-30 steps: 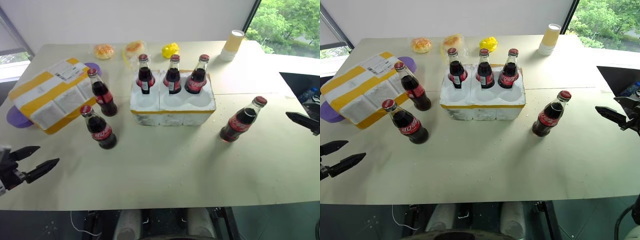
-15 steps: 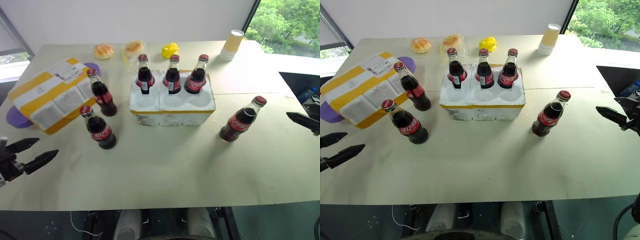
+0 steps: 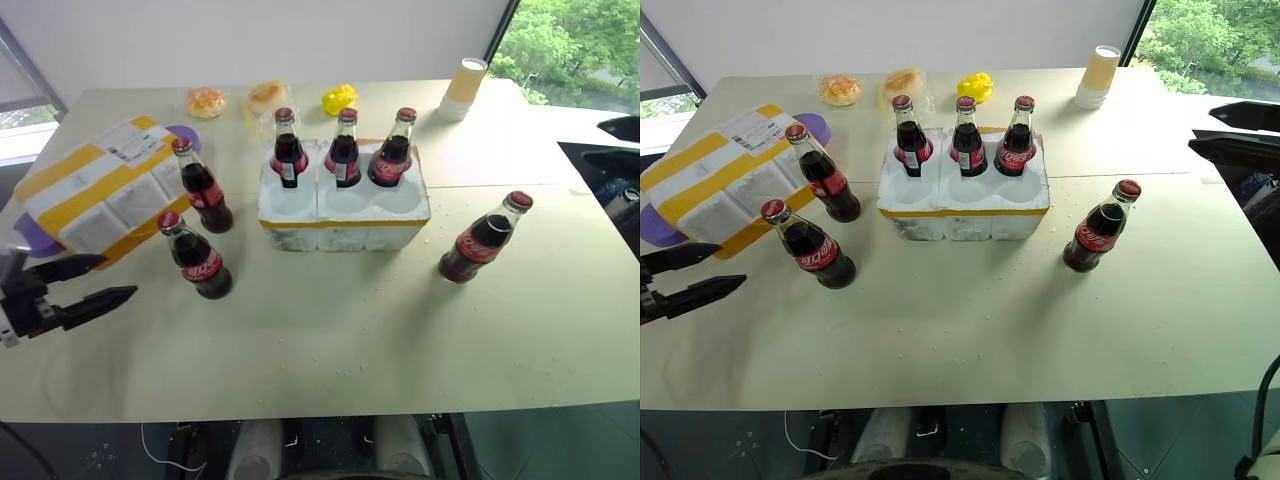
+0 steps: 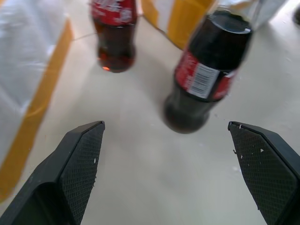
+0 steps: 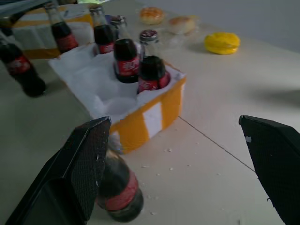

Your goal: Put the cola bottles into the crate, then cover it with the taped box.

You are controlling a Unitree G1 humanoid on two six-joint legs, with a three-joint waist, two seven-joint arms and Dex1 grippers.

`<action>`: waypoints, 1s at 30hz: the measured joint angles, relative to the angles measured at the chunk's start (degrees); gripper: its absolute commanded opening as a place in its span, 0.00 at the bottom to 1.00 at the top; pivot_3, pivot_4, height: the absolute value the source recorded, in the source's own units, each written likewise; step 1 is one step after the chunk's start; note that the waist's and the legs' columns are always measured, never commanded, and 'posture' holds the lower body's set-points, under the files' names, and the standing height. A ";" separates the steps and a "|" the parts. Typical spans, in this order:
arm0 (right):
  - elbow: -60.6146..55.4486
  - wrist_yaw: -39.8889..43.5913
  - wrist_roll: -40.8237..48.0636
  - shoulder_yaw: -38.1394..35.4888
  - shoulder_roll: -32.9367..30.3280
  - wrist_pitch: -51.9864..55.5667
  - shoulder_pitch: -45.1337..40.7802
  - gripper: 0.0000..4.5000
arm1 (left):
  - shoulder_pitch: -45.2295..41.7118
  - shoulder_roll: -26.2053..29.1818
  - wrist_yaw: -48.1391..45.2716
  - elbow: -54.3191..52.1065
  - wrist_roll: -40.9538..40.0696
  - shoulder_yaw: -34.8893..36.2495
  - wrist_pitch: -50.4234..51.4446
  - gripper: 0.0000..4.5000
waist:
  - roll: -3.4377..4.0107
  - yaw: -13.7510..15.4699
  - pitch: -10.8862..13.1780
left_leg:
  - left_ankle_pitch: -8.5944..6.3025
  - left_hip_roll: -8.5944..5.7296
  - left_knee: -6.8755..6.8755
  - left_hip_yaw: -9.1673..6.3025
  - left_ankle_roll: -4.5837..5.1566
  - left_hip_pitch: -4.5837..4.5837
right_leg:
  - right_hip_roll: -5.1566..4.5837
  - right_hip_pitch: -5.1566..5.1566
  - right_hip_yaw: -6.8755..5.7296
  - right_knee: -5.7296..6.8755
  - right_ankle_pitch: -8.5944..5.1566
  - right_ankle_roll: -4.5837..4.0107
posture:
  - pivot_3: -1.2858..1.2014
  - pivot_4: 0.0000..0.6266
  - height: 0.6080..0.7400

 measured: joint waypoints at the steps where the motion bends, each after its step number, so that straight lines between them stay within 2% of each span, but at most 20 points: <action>1: -2.83 0.13 1.21 0.57 0.66 2.06 -1.54 1.00 | -0.95 0.20 -0.33 -0.61 0.01 -1.18 -0.09 0.98 | 0.00 0.06 0.00 | 0.00 0.01 -0.01 -0.01 -0.01 0.00 | 0.02 0.00 0.00 0.00 0.01 -0.01 | 0.52 0.24 1.00; 5: -13.36 -1.92 6.26 2.26 4.68 11.08 -4.72 1.00 | -5.99 0.15 -0.22 -0.73 1.00 -7.05 -1.53 0.98 | -0.02 0.38 -0.02 | -0.01 0.00 0.00 0.00 -0.02 -0.02 | 0.00 0.00 -0.01 -0.01 0.08 -0.02 | 0.52 0.24 1.00; 13: -28.59 -5.09 14.77 3.08 7.56 20.32 -2.44 1.00 | -14.52 -2.01 0.72 1.13 3.64 -17.01 -4.08 0.98 | -0.05 0.46 -0.02 | 0.09 -0.04 0.00 0.02 0.11 -0.07 | 0.02 0.02 -0.01 0.05 0.18 0.14 | 0.52 0.24 1.00; 28: -35.06 -14.94 23.67 -1.48 8.17 25.54 1.79 1.00 | -22.80 -8.75 3.52 7.73 9.13 -27.28 -8.91 0.98 | -0.12 0.57 -0.06 | 0.13 -0.04 0.02 0.02 0.14 -0.01 | 0.05 0.10 -0.02 0.08 0.19 0.15 | 0.52 0.24 1.00; 30: -35.80 -15.79 24.37 -1.50 8.19 25.62 2.76 1.00 | -22.99 -9.74 3.45 7.97 9.09 -27.72 -8.93 0.87 | -0.13 0.49 -0.06 | 0.13 -0.04 0.03 0.03 0.15 -0.02 | 0.05 0.09 -0.02 0.08 0.19 0.15 | 0.52 0.24 1.00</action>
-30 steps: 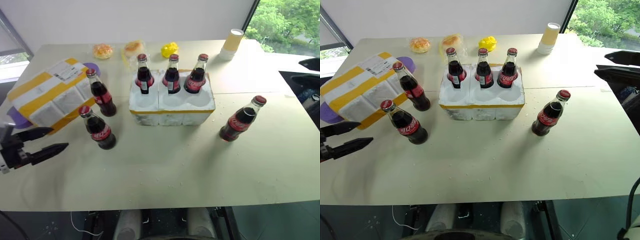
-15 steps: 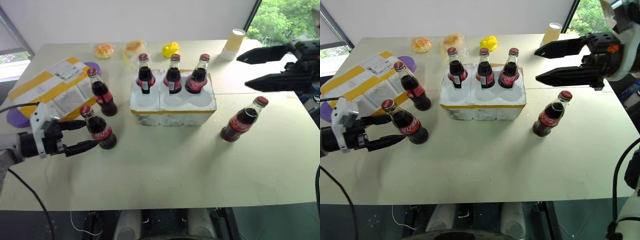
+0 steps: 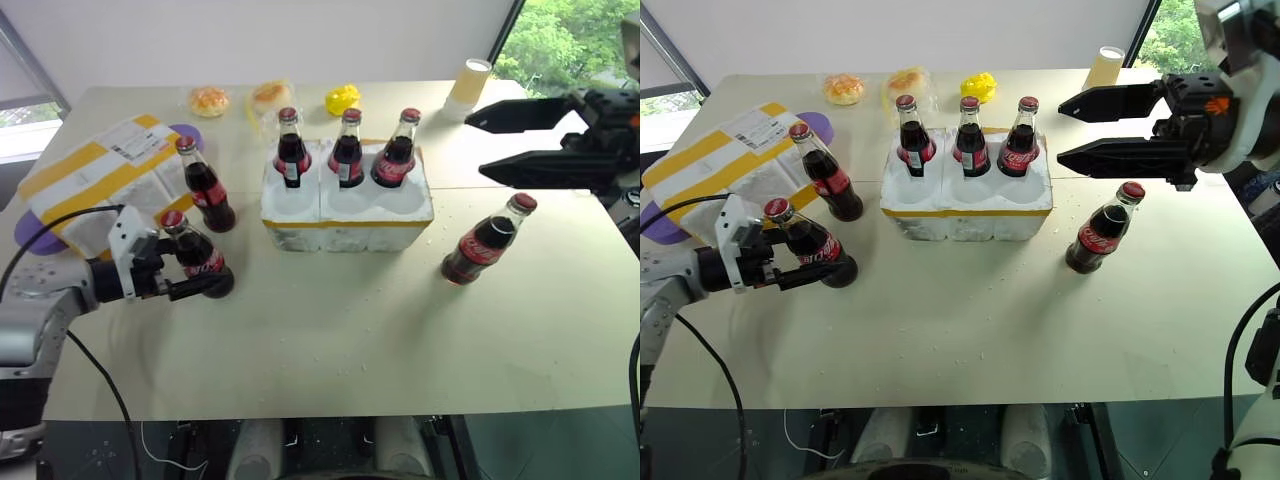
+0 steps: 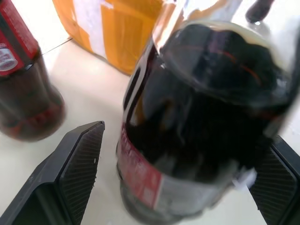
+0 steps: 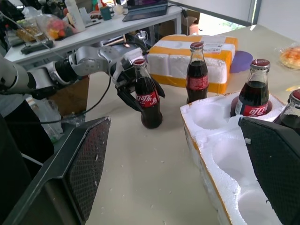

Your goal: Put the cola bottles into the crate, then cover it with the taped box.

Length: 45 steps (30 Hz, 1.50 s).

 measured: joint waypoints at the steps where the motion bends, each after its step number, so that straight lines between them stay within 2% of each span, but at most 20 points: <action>1: -0.05 -0.56 0.43 -0.06 0.00 0.04 0.19 1.00 | -0.06 -0.03 -0.09 0.06 0.00 -0.01 0.00 0.80 | 0.00 -0.02 0.00 | 0.00 0.00 0.00 0.00 0.00 0.00 | 0.01 0.00 0.00 0.00 0.00 0.00 | 0.52 0.24 1.00; 3: -0.08 -1.46 0.85 -0.32 0.00 0.04 0.49 1.00 | -0.40 0.04 -0.23 0.22 0.00 0.01 0.13 0.62 | 0.00 0.00 0.00 | 0.00 0.00 0.00 -0.01 0.00 0.01 | 0.01 0.00 0.00 0.01 0.00 0.00 | 0.52 0.24 1.00; 12: -0.43 -4.21 2.27 -1.69 0.15 -0.88 3.10 1.00 | -1.86 3.30 -3.24 -1.94 -2.18 -0.60 6.50 0.62 | -0.07 0.10 0.02 | 0.01 0.01 0.00 -0.02 0.00 -0.01 | 0.02 0.00 0.00 0.01 0.00 0.00 | 0.52 0.24 1.00; 18: -1.83 -5.09 2.68 -2.25 0.38 -1.51 5.16 1.00 | -15.47 5.24 -6.77 -4.81 -6.93 -2.50 12.52 0.62 | -0.20 0.61 0.06 | 0.01 -0.03 0.08 -0.05 0.01 -0.04 | 0.03 0.06 -0.01 0.00 0.00 0.01 | 0.52 0.24 1.00; 21: -2.49 -5.68 2.78 -2.70 0.53 -2.08 6.79 1.00 | -22.91 5.42 -9.12 -5.89 -6.84 -6.57 12.81 0.62 | -0.19 0.83 0.04 | 0.03 -0.15 0.08 0.00 0.00 0.01 | 0.07 0.10 -0.01 0.01 0.00 0.02 | 0.52 0.24 1.00; 25: -3.34 -6.69 3.26 -3.79 0.66 -2.24 7.85 1.00 | -31.99 -0.19 -9.94 -3.09 -6.42 -13.31 13.73 0.62 | -0.22 1.45 0.06 | 0.08 -0.16 0.16 0.05 -0.05 -0.01 | 0.14 0.15 -0.03 0.03 0.00 0.03 | 0.52 0.24 1.00; 29: -4.43 -7.68 3.86 -4.49 0.81 -2.30 9.60 1.00 | -40.31 -4.86 -10.29 1.73 -5.60 -16.26 14.04 0.62 | -0.24 1.46 0.07 | 0.07 -0.18 0.27 0.00 -0.03 -0.04 | 0.14 0.21 -0.05 0.03 0.00 0.04 | 0.52 0.24 1.00; 33: -6.01 -9.81 4.47 -6.05 1.19 -2.34 12.56 1.00 | -50.26 -12.10 -11.76 13.13 -0.82 -20.58 9.48 0.62 | -0.25 1.58 0.08 | 0.05 -0.20 0.47 -0.10 0.02 -0.04 | 0.14 0.37 -0.15 0.03 0.00 0.07 | 0.52 0.24 1.00; 45: -11.46 -15.49 6.63 -9.12 2.51 -3.11 18.78 1.00 | -65.36 -27.17 -15.48 48.26 13.59 -24.63 -8.86 0.62 | -0.32 1.43 0.12 | -0.09 -0.17 0.69 -0.20 0.24 -0.17 | 0.07 0.32 -0.15 0.03 0.03 0.12 | 0.52 0.24 1.00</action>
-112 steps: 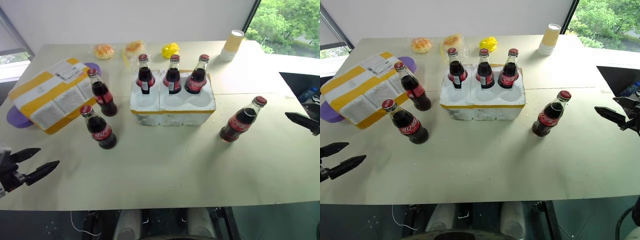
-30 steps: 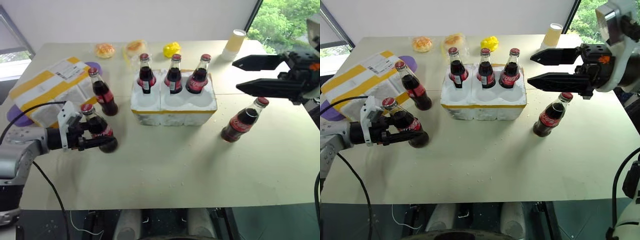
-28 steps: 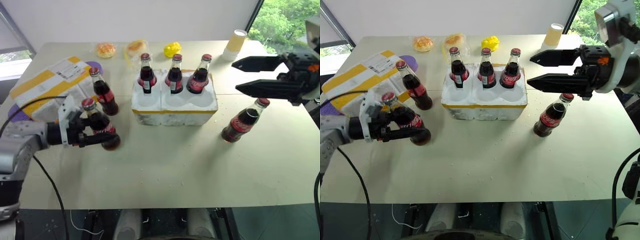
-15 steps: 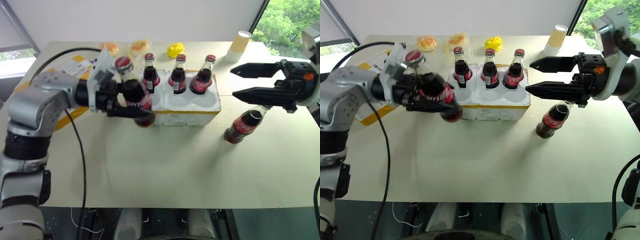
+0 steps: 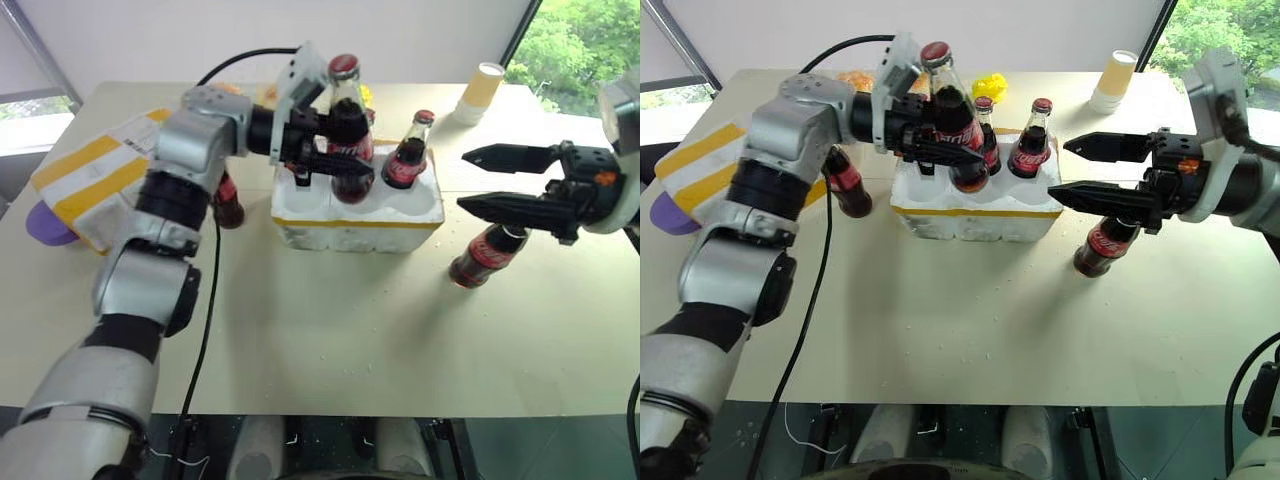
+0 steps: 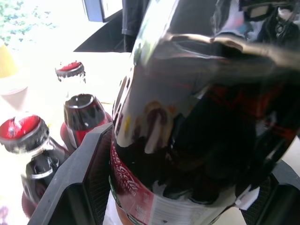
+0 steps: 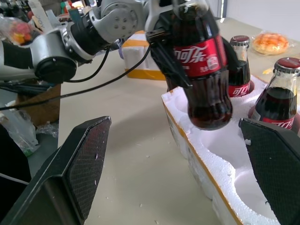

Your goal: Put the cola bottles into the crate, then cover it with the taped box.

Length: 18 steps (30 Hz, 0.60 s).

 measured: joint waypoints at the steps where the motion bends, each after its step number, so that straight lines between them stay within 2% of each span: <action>1: -0.44 -0.40 0.14 -0.24 0.15 -0.06 0.86 1.00 | -0.43 -0.68 -0.34 1.90 0.84 -0.02 -1.01 0.62 | 0.00 0.00 0.00 | -0.01 -0.01 0.01 -0.01 0.01 -0.01 | -0.01 0.00 0.00 0.00 0.01 0.01 | 0.52 0.24 1.00; 6: -2.38 -3.04 1.76 -1.92 1.04 -0.07 3.03 1.00 | -1.18 -3.56 -1.67 8.86 4.71 -0.04 -7.18 0.62 | -0.02 0.00 0.01 | -0.02 0.03 0.03 -0.04 0.03 -0.04 | -0.01 -0.05 0.00 0.01 0.02 0.02 | 0.52 0.24 1.00; 17: -4.24 -5.85 1.19 -1.10 1.48 -2.81 5.81 1.00 | -0.60 -7.65 0.35 14.05 9.99 0.05 -9.59 0.62 | -0.02 -0.02 0.01 | -0.05 0.03 0.06 -0.04 0.08 -0.14 | -0.02 -0.11 0.01 0.01 0.02 0.02 | 0.52 0.24 1.00; 18: -4.12 -6.17 0.26 -0.41 1.46 -3.39 5.72 1.00 | -0.50 -7.77 0.77 14.53 10.46 0.06 -9.55 0.85 | -0.02 -0.03 0.01 | -0.05 0.03 0.07 -0.04 0.08 -0.13 | -0.02 -0.11 0.01 0.01 0.02 0.03 | 0.52 0.24 1.00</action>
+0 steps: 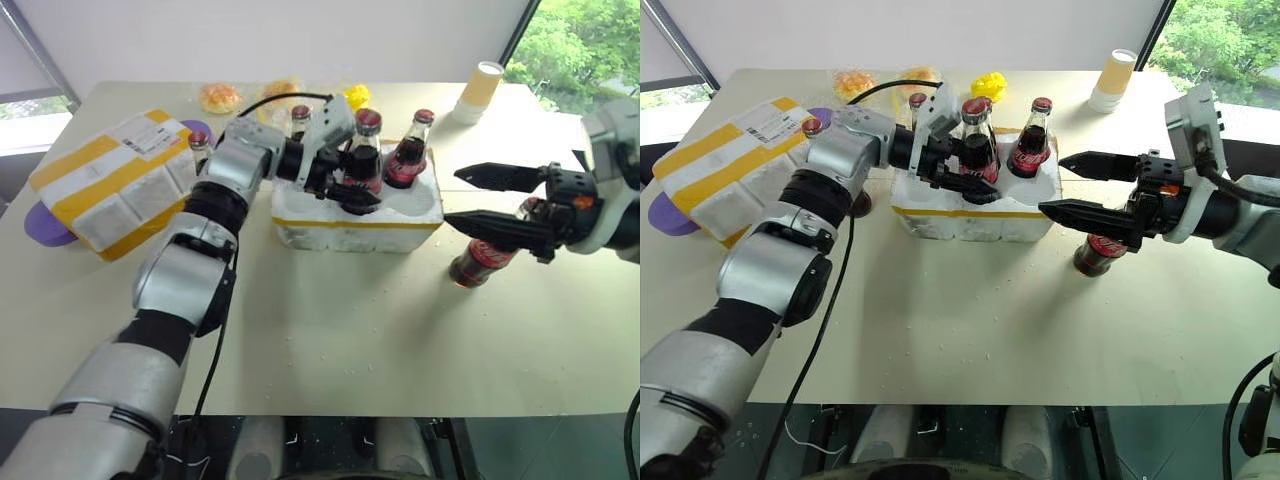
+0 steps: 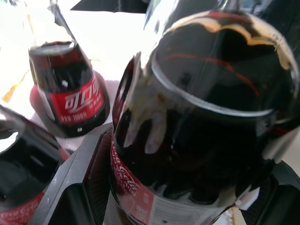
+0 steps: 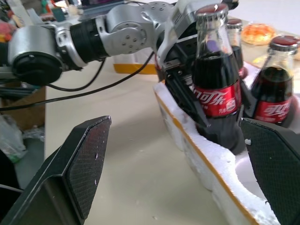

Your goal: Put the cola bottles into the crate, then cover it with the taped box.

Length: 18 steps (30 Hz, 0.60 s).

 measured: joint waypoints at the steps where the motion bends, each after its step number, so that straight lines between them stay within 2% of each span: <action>1: 0.31 -0.30 -1.01 0.82 -0.10 -0.64 -0.15 1.00 | 0.17 0.01 0.03 0.14 0.40 0.03 0.18 0.93 | 0.00 -0.01 0.00 | 0.00 0.00 0.00 0.00 0.00 0.00 | 0.00 -0.01 0.00 0.00 0.00 0.00 | 0.52 0.24 1.00; 2: 0.73 -0.57 -1.82 1.40 -0.14 -0.99 -0.20 1.00 | 0.19 0.01 0.02 0.27 0.44 0.07 0.53 0.99 | 0.00 -0.03 0.00 | 0.00 0.00 0.01 0.00 0.00 0.00 | 0.00 -0.01 0.00 0.01 0.00 0.00 | 0.52 0.24 1.00; 7: 3.70 -1.05 -5.75 4.03 -0.38 -2.93 -1.69 1.00 | 0.57 1.56 -0.71 -1.21 0.44 0.77 2.55 0.99 | 0.00 0.00 0.00 | -0.01 0.04 0.03 -0.01 0.01 -0.01 | -0.01 -0.01 0.00 0.02 0.00 0.00 | 0.52 0.24 1.00; 11: 4.72 -0.43 -7.78 5.87 -0.47 -3.96 -2.94 1.00 | 3.18 5.13 -2.43 -9.78 -2.36 3.25 9.38 0.99 | 0.01 -0.12 0.00 | 0.00 0.10 0.02 0.00 0.00 -0.02 | 0.00 -0.03 0.01 0.03 0.00 0.00 | 0.52 0.24 1.00; 18: 6.49 0.64 -9.08 7.98 -0.34 -4.47 -5.69 1.00 | 19.58 21.63 -1.54 -50.10 -16.62 12.96 35.08 0.99 | 0.05 -1.34 -0.01 | 0.02 0.16 -0.01 -0.01 -0.03 0.02 | 0.03 -0.01 0.07 0.08 0.00 0.01 | 0.52 0.24 1.00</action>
